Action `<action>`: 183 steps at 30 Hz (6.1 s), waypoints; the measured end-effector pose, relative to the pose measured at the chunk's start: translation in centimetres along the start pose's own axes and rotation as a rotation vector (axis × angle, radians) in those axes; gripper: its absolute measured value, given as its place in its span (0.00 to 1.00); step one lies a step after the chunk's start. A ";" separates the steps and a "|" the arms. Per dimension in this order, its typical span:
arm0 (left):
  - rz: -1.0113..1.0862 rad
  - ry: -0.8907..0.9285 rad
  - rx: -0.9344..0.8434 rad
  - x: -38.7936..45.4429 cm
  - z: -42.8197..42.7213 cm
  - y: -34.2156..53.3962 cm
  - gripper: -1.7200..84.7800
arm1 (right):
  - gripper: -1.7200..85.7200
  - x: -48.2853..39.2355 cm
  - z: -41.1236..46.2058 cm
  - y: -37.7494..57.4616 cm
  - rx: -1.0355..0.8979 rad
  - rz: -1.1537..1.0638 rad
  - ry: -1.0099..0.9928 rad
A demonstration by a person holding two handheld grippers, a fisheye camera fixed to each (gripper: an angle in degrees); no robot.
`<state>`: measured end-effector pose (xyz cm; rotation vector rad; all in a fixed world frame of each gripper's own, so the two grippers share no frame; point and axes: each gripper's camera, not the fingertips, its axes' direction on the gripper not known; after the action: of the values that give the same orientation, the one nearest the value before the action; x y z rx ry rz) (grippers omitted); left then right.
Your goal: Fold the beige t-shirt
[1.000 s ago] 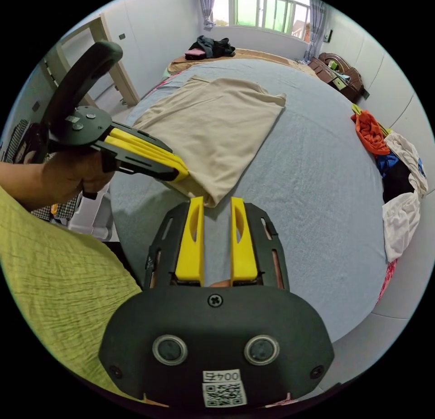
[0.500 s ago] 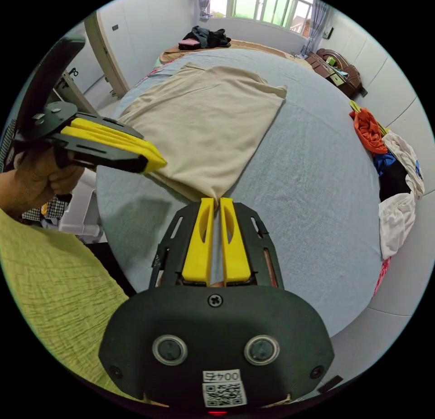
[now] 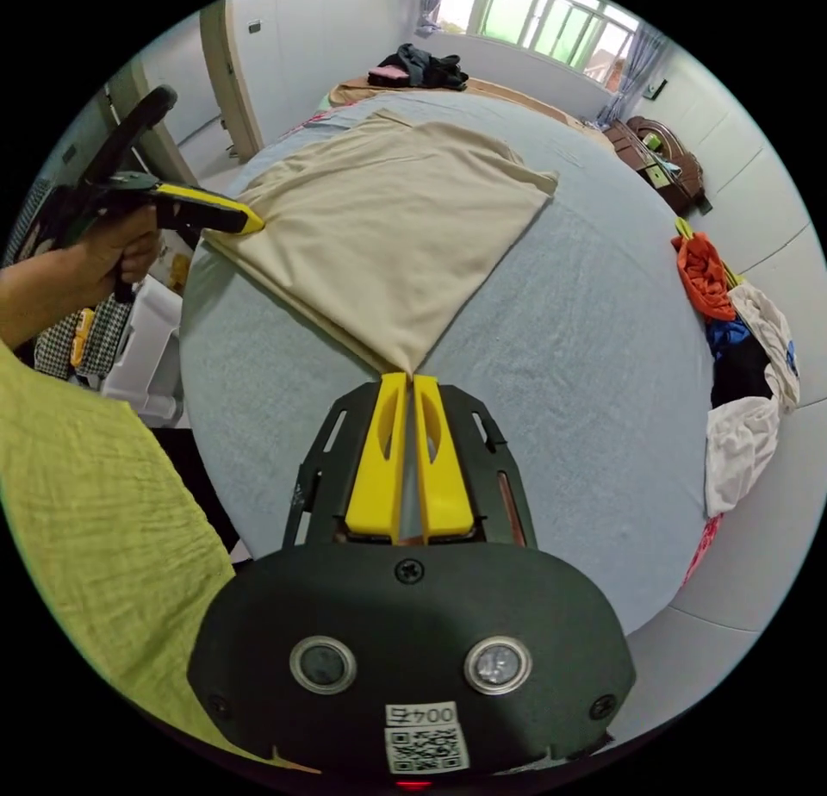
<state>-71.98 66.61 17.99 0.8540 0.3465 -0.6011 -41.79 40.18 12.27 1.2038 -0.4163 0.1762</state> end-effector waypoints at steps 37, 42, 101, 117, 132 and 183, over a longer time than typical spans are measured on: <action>-0.679 0.867 0.128 -20.6 -2.5 7.6 0.12 | 0.13 33.8 17.2 16.3 0.075 0.653 -1.041; -0.739 0.901 0.092 -21.0 -0.9 7.8 0.17 | 0.07 35.2 18.8 16.0 0.057 0.636 -1.068; -0.748 0.764 0.923 -30.7 -20.4 63.6 0.07 | 0.05 -31.3 18.6 -24.0 0.197 -0.083 -1.854; -1.004 0.521 1.238 -46.4 -29.9 95.9 0.07 | 0.03 -102.1 20.6 -46.5 -0.210 -0.438 -1.840; -1.125 0.470 1.358 -74.0 -40.9 110.3 0.06 | 0.04 -161.0 24.7 -74.1 -0.309 -0.597 -1.680; -1.469 0.297 0.491 -84.9 -27.0 116.8 0.10 | 0.09 -207.9 38.9 -74.9 -0.379 -0.553 -0.733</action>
<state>-67.25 177.13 114.65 1.0712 1.1543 -1.9810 -213.59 -4.77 -124.95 0.9333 -0.6923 -0.8116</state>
